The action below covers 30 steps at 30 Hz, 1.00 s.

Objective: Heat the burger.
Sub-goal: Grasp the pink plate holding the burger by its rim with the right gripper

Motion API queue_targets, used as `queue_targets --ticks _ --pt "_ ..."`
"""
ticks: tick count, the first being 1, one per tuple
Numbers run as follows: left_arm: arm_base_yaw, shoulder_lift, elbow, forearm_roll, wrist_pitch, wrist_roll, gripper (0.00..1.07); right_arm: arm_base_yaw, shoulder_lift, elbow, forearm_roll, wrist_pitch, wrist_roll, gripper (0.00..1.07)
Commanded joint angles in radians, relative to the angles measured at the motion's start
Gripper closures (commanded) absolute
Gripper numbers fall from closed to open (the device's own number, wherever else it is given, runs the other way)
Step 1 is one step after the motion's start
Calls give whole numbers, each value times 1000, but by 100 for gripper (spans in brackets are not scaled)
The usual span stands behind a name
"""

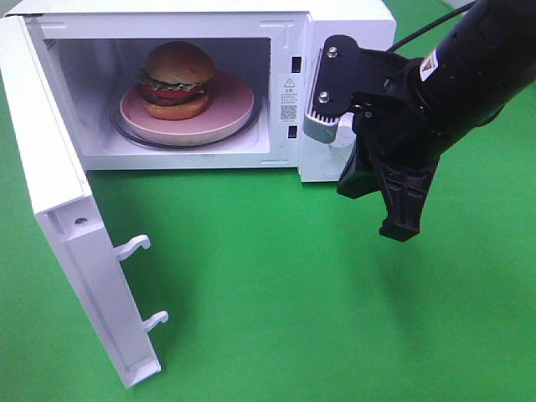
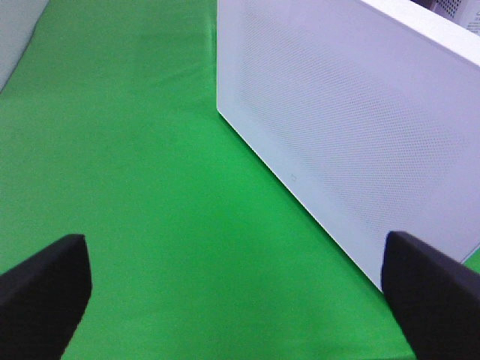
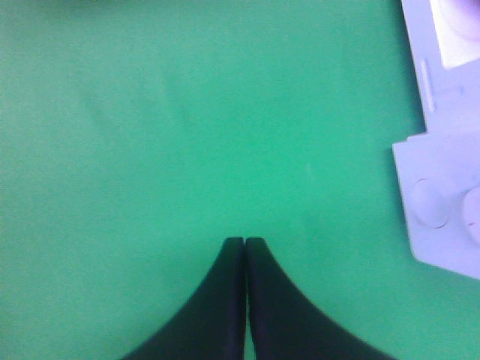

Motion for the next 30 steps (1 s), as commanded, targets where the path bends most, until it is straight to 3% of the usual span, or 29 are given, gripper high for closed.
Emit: queue_targets --ticks 1,4,6,7,8,9,10,11,12,13,15,16,17,25,30 --pt "3 -16 2 -2 -4 -1 9 -4 -7 -10 -25 4 -81 102" --pt "3 -16 2 -2 -4 -1 9 -4 -7 -12 -95 -18 -113 99" --pt "3 -16 2 -2 -4 -1 9 -4 -7 -12 -125 -22 -105 93" --pt "3 -16 2 -2 -4 -1 9 -4 -7 -12 -150 -30 -97 84" --pt "3 -16 2 -2 -4 -1 9 -4 -7 -12 -150 -30 -97 84" --pt "3 -16 2 -2 -4 -1 9 -4 -7 -12 -158 -35 -91 77" --pt "3 -16 2 -2 -4 -1 9 -4 -7 -12 -173 -51 -67 62" --pt "3 -16 2 -2 -4 -1 9 -4 -7 -12 -173 -51 -67 62" --pt "3 -16 2 -2 -4 -1 9 -4 -7 -12 -176 -72 -35 44" --pt "3 -16 2 -2 -4 -1 9 -4 -7 -12 -176 -72 -35 44" --pt "3 -16 2 -2 -4 -1 9 -4 -2 -12 -177 -105 15 20" --pt "3 -16 2 -2 -4 -1 9 -4 -2 -12 -177 -105 15 20" --pt "3 -16 2 -2 -4 -1 9 -4 8 -12 -184 -122 48 9" --pt "3 -16 2 -2 -4 -1 9 -2 43 -12 -184 -144 59 8" --pt "3 -16 2 -2 -4 -1 9 43 73 -26 -298 -179 112 10"
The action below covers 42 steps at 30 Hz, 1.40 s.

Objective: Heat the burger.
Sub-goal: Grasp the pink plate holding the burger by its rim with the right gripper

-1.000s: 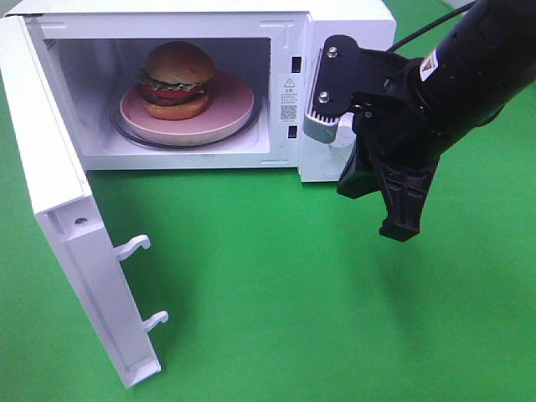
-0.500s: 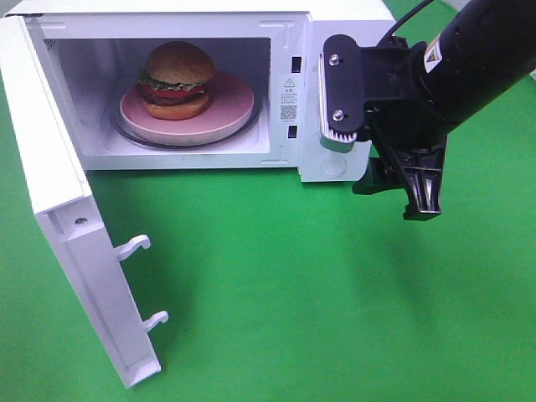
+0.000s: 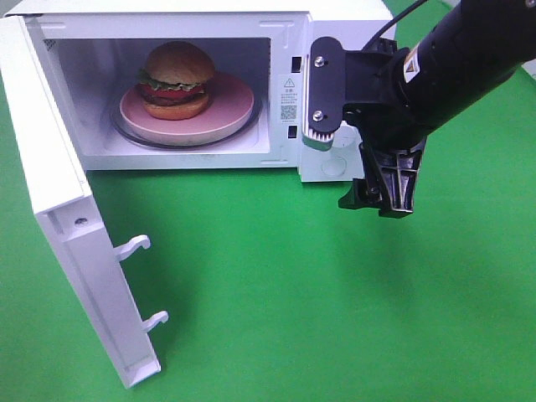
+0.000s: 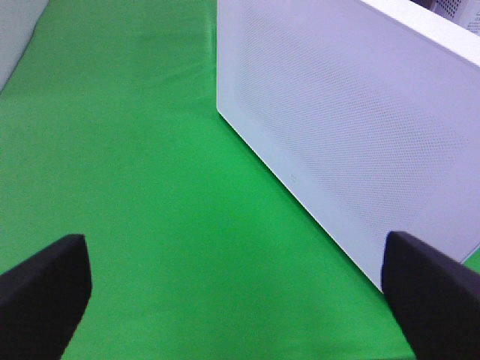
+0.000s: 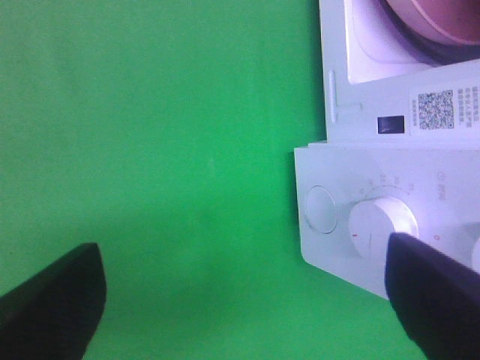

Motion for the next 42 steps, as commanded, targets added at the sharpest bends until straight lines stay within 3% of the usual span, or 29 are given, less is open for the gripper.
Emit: queue_targets --ticks 1,20,42 --pt "3 -16 2 -2 -4 -1 9 35 45 -39 -91 -20 70 11" --pt "3 -16 2 -2 -4 -1 9 124 282 -244 -220 -80 145 16" --pt "3 -16 2 -2 -4 -1 9 124 564 -588 -206 -80 152 23"
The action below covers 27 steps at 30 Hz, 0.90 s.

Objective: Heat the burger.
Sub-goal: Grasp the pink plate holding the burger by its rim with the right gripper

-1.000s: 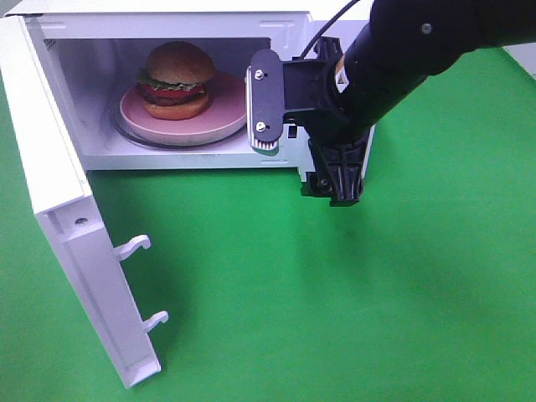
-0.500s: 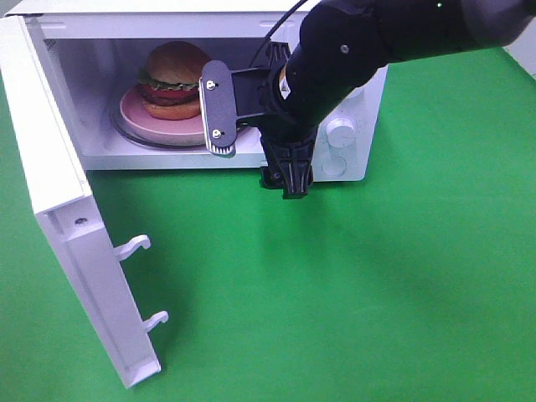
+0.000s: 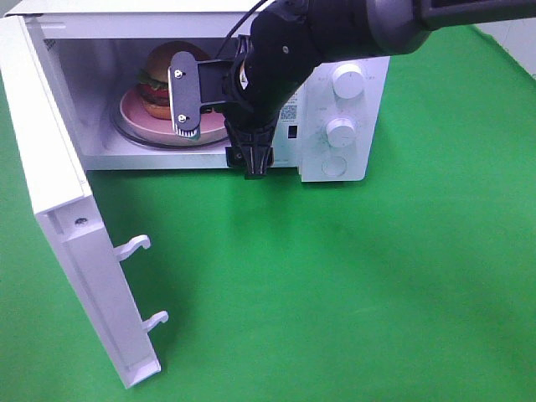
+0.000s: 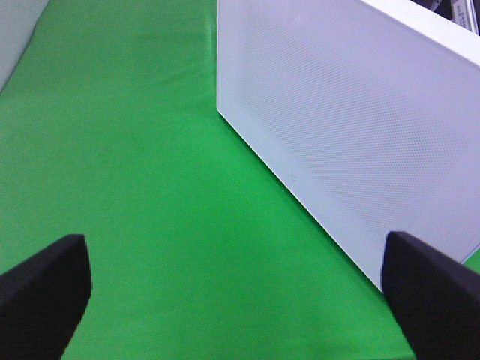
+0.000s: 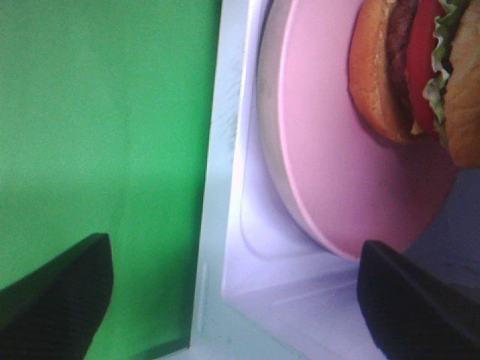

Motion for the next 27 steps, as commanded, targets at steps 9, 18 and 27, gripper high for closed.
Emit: queue_targets --ticks 9,18,27 --pt "3 -16 2 -2 -4 -1 9 3 122 -134 26 -9 9 25" --pt "3 -16 2 -2 -4 -1 9 3 239 -262 72 -23 9 27" --pt "3 -16 2 -2 -4 -1 9 0 315 -341 101 -27 10 30"
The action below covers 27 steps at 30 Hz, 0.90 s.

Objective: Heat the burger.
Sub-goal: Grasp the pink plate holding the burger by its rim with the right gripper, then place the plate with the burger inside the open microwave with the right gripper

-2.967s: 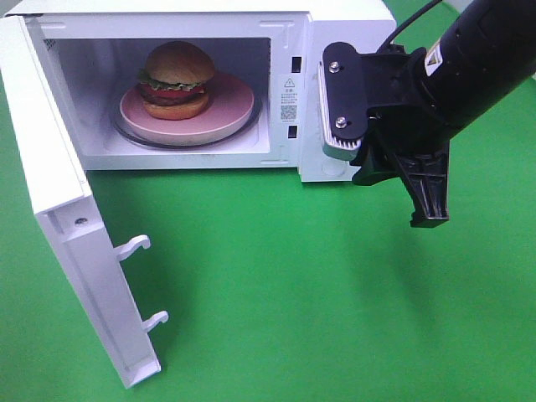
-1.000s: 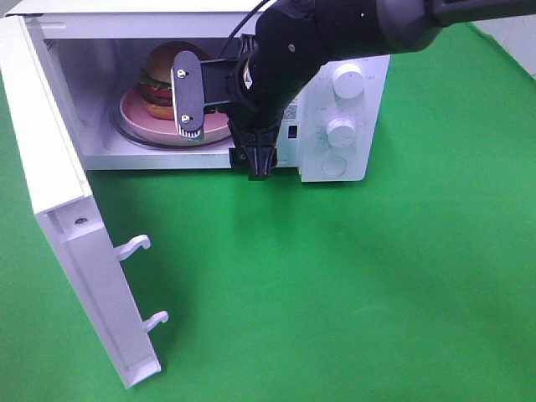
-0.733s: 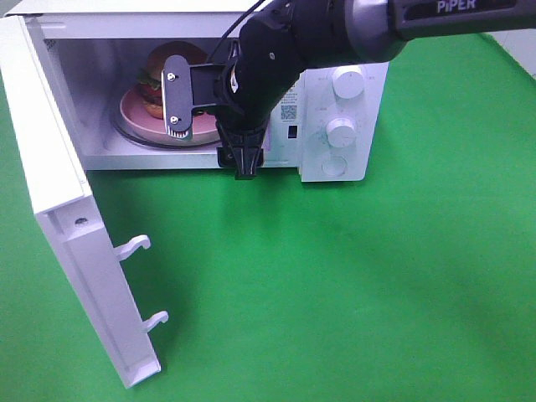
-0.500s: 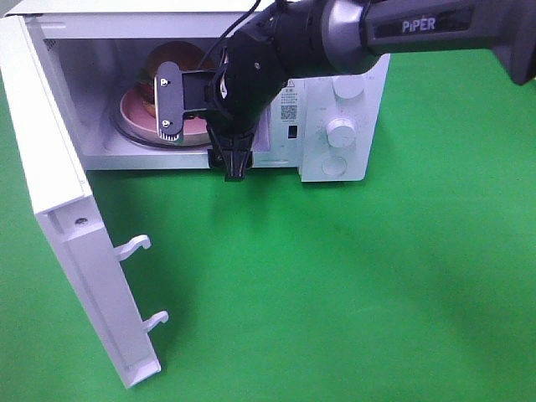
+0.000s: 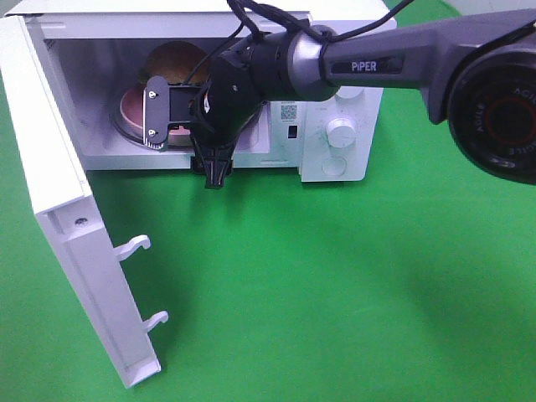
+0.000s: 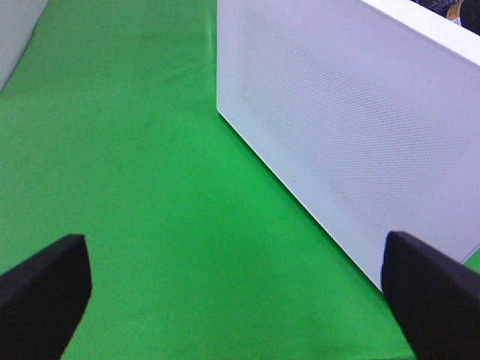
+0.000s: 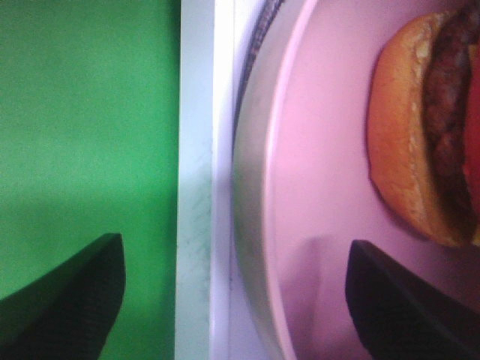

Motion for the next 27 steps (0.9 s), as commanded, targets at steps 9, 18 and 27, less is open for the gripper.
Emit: queue_targets --ticks 9,18,27 --pt "3 -16 2 0 -4 -1 9 -6 19 -19 17 2 11 54" --pt "3 -16 2 0 -4 -1 9 0 4 -19 18 65 38 106" --pt "3 -16 2 0 -4 -1 9 9 -34 -19 20 117 19 107"
